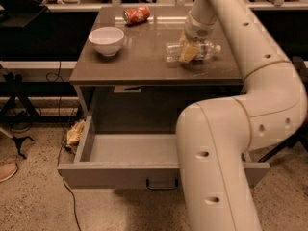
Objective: Place water bottle into top drawer
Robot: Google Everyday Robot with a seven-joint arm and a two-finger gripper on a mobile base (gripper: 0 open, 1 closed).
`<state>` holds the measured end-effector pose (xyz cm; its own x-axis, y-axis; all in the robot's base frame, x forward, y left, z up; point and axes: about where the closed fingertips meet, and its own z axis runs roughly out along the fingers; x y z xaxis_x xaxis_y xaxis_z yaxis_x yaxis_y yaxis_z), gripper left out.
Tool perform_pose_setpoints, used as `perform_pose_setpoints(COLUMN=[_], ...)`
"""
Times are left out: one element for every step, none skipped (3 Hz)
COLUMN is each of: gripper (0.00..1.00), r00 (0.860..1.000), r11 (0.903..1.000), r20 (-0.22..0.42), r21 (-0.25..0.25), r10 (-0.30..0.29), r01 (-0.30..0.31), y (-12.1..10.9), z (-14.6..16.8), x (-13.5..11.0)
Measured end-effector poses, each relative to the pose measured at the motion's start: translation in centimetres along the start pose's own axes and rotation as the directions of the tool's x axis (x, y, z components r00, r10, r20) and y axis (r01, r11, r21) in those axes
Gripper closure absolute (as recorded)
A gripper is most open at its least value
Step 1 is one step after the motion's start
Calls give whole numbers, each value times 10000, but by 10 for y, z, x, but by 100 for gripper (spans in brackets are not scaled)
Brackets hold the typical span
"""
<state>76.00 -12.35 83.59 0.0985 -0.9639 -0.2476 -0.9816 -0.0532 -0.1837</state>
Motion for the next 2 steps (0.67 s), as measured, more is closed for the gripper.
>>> perform_pose_setpoints(gripper=[100,100], r00=[9984,9857], r11=[9992,9997], r20=[571,1681], r21=[403,214], r10=[-36,62], r01=[13,-99], y=[10,39], z=[-40,-66], x=[0,3])
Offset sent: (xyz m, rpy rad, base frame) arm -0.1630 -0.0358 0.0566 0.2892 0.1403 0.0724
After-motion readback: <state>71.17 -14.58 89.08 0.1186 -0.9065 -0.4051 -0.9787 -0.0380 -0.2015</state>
